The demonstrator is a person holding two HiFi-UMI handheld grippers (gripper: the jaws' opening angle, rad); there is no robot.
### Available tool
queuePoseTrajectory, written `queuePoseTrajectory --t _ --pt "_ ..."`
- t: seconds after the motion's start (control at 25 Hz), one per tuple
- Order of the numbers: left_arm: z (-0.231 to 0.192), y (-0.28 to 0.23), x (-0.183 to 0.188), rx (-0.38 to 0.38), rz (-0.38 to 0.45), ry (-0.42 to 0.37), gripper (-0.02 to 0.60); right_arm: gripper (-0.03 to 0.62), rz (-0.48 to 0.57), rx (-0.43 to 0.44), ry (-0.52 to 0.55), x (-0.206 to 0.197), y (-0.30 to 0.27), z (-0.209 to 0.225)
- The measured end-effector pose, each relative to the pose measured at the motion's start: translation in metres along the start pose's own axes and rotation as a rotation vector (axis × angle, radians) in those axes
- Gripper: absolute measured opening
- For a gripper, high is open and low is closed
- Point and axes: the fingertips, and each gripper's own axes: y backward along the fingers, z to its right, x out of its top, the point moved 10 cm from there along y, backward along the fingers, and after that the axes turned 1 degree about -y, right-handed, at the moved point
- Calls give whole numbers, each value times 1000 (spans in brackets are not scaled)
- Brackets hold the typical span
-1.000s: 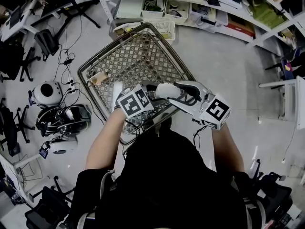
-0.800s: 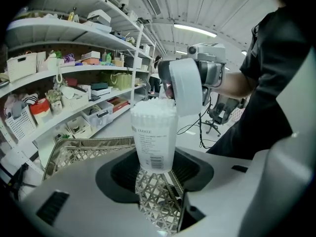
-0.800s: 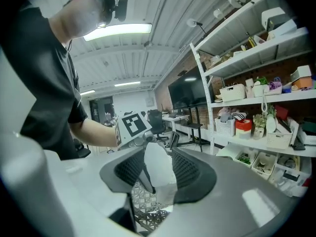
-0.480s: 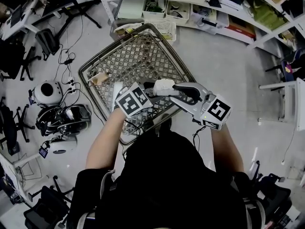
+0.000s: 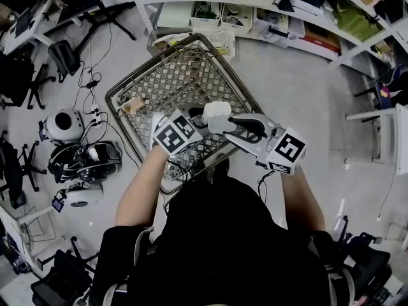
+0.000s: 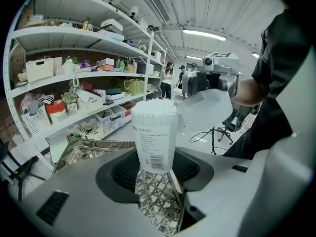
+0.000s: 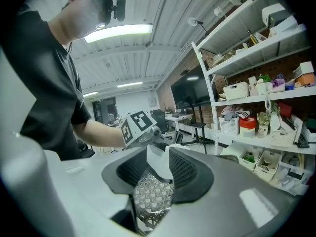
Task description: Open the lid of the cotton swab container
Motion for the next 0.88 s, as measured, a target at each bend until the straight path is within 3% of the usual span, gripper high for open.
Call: queuePoseTrajectory --t 0.56,0.88 --pt "4 -7 -5 72 -2 -43 196 152 124 -102 -76 0 24 10" --pt "-2 -20 -21 117 15 13 198 150 139 -176 -137 -10 23 22"
